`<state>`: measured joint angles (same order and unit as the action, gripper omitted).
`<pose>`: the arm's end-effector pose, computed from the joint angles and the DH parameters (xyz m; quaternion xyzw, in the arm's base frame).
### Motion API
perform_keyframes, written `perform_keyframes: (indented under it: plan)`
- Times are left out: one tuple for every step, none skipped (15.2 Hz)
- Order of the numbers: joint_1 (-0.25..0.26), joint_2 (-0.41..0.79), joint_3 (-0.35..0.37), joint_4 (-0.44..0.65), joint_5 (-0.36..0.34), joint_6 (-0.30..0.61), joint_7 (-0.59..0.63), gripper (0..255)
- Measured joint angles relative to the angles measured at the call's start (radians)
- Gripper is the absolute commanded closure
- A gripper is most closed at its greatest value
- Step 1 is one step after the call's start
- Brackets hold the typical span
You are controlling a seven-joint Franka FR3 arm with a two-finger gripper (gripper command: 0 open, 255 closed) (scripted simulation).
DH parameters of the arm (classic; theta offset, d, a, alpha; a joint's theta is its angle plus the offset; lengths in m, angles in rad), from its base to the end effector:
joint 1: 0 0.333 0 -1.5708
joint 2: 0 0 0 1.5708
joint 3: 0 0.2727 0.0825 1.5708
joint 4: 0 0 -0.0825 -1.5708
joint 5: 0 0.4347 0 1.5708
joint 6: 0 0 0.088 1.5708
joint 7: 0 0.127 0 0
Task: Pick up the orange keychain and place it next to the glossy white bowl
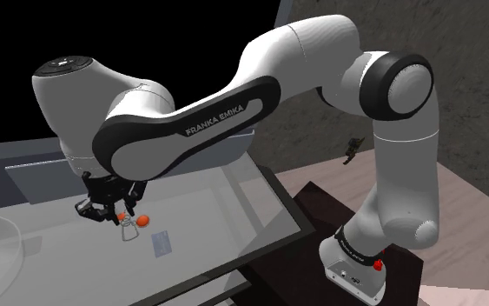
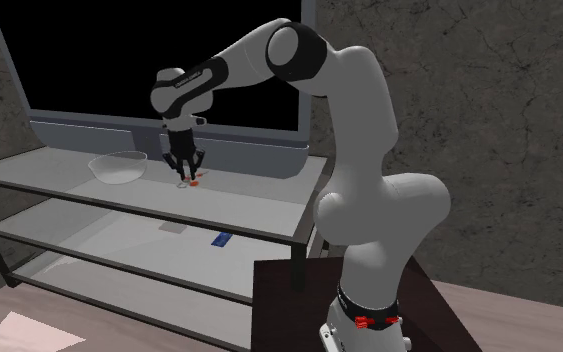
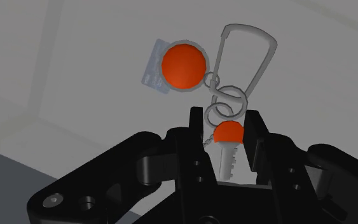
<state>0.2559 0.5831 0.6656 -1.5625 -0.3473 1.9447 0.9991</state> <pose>0.4781 0.5133 0.2763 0.9993 -0.0035 -0.0325 0.0186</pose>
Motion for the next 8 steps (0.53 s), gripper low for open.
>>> perform_keyframes:
  plan:
    - [-0.001, 0.001, 0.0, -0.003, -0.001, 0.004, 0.0, 255]
    - [-0.001, 0.002, -0.001, -0.005, -0.001, 0.006, 0.001, 255]
    - [-0.001, 0.002, -0.001, -0.005, -0.002, 0.006, 0.001, 255]
    - [-0.001, 0.002, -0.001, -0.005, -0.002, 0.007, 0.001, 255]
    - [0.0, 0.003, -0.001, -0.005, -0.003, 0.007, 0.002, 255]
    - [0.0, 0.004, -0.001, -0.004, -0.003, 0.007, 0.002, 255]
    - [-0.001, 0.004, -0.001, -0.005, -0.003, 0.007, 0.002, 0]
    - [-0.002, 0.003, 0.0, -0.008, -0.003, 0.009, 0.002, 0]
